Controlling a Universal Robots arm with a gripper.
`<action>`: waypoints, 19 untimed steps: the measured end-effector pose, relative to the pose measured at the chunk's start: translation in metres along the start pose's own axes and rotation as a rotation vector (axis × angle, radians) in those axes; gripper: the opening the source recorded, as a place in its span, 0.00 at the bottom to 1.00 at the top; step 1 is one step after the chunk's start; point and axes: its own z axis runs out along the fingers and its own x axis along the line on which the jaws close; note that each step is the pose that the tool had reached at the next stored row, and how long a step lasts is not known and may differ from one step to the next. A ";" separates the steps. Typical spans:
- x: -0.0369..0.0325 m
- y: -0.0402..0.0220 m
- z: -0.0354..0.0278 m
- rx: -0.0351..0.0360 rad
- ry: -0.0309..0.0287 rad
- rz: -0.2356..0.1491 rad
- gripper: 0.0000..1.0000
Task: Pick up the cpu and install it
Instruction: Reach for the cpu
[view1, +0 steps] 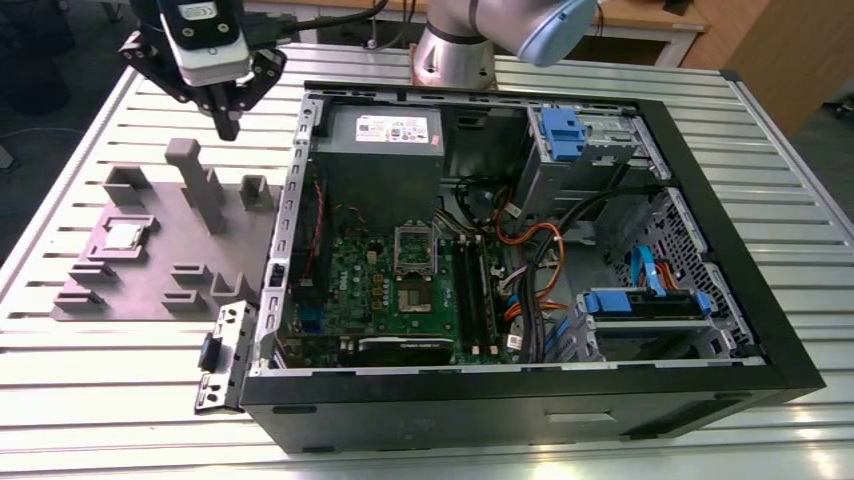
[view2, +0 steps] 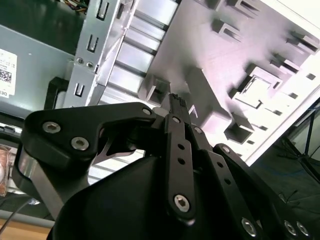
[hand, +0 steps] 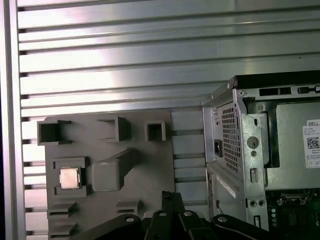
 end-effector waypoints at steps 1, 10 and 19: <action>0.0029 -0.0002 0.0001 -0.0004 -0.0058 0.000 0.11; 0.0339 -0.0026 0.0011 -0.0030 -0.0406 -0.002 0.11; 0.0549 -0.0052 0.0029 -0.0027 -0.0400 -0.031 0.11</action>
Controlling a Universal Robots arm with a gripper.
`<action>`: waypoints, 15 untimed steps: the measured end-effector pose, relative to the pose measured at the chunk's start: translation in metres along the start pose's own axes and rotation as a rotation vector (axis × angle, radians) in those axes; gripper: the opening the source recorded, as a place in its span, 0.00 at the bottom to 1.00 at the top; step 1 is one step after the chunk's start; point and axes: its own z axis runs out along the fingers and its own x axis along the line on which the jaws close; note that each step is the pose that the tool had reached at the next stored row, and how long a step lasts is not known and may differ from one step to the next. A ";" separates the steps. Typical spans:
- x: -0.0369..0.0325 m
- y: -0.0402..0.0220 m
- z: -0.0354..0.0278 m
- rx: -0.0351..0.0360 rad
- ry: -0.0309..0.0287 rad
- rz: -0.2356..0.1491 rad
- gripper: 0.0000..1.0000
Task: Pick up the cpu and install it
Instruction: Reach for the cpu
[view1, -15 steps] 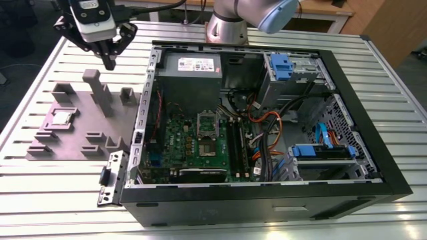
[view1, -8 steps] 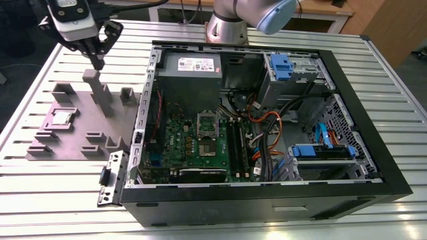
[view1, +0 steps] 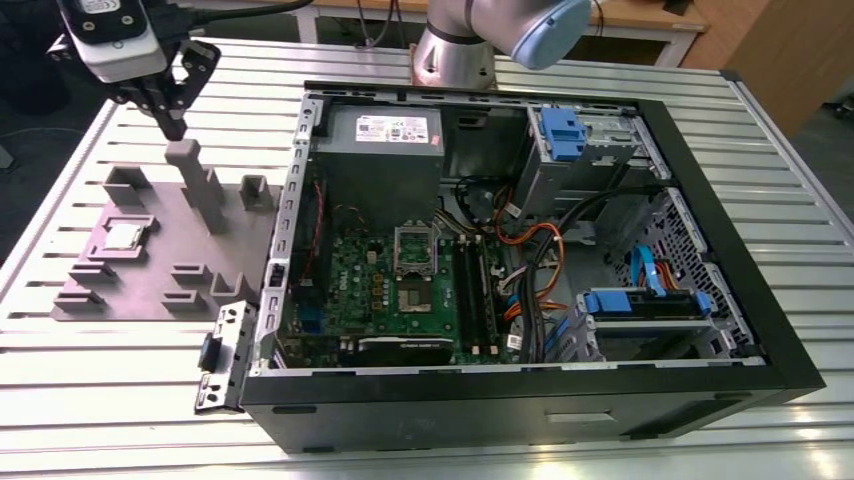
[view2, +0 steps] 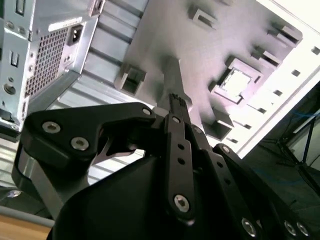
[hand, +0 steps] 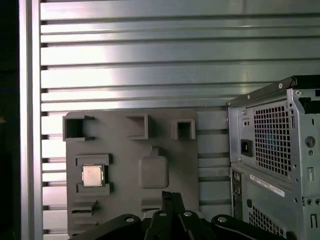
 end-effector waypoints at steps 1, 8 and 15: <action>0.0004 0.0000 0.0000 0.0000 0.0001 -0.001 0.11; 0.0004 0.0000 0.0000 0.0001 0.0001 -0.001 0.11; 0.0044 -0.0002 0.0000 0.0001 0.0002 -0.001 0.11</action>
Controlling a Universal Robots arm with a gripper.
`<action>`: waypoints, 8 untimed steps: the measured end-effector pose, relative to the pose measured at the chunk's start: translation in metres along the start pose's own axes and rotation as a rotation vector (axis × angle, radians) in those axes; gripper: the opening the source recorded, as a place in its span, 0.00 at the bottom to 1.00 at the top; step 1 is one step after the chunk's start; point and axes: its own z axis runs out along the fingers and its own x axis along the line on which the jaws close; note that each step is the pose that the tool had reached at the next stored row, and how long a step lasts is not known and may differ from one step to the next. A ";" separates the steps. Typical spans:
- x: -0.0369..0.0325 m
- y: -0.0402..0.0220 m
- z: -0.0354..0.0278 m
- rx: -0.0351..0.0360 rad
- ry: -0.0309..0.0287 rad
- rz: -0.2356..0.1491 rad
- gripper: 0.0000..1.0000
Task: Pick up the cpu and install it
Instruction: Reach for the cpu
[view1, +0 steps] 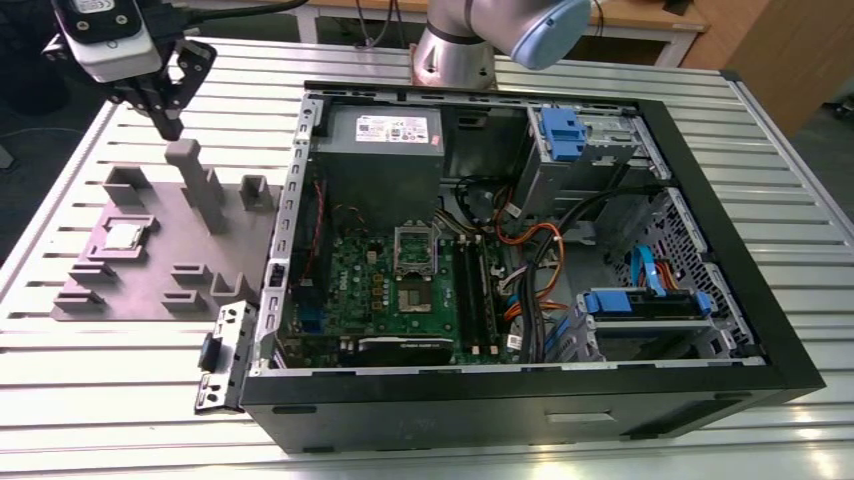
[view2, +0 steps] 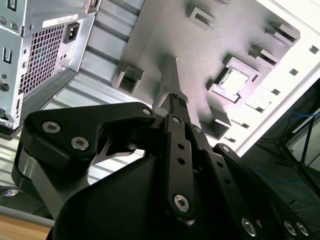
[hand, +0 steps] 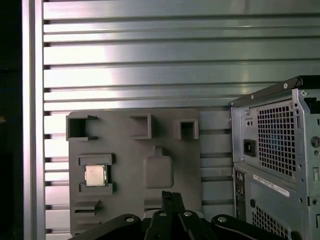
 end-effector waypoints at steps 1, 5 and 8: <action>0.0008 0.0000 0.0000 0.0000 0.0000 0.000 0.11; 0.0014 -0.0001 0.0000 0.0000 0.0000 0.000 0.11; 0.0016 -0.0001 0.0000 0.0000 -0.0001 0.000 0.11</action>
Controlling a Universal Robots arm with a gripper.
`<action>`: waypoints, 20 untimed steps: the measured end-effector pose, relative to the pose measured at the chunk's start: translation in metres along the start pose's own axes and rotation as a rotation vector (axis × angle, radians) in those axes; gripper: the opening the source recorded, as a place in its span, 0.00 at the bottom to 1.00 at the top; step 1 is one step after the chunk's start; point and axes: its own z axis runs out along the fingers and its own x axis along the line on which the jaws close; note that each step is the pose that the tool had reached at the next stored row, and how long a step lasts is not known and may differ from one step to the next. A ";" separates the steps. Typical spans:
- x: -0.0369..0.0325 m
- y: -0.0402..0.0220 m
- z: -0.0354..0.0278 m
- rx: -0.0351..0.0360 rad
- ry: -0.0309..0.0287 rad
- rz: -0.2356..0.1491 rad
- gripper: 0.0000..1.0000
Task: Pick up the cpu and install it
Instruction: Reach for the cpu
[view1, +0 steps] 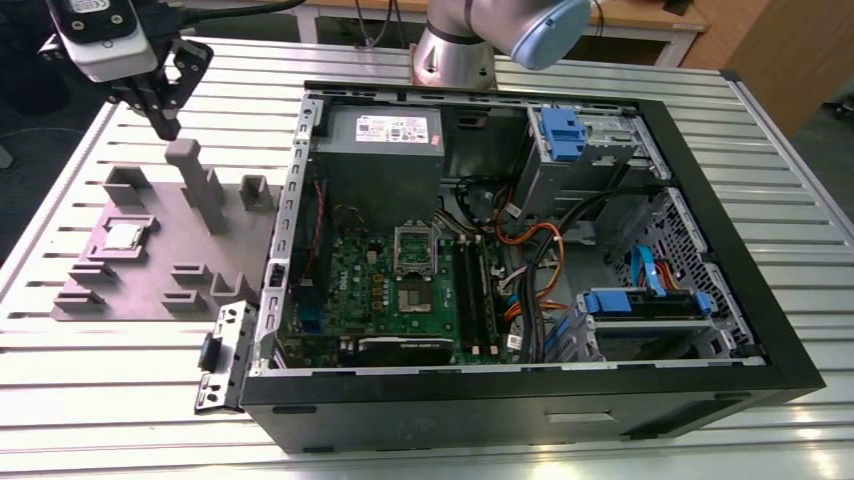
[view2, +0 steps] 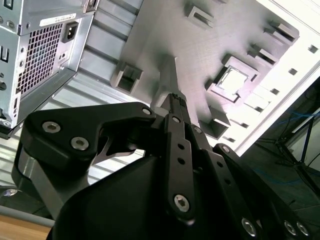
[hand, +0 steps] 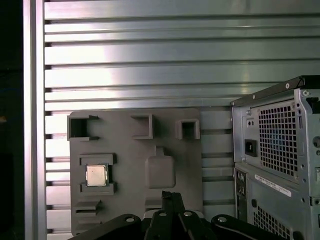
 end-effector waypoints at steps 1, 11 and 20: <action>0.0006 0.0000 0.0000 0.0000 0.0001 0.000 0.11; 0.0184 -0.0008 0.0000 0.0000 0.0001 0.000 0.11; 0.0377 -0.0017 0.0006 0.0000 0.0001 0.000 0.11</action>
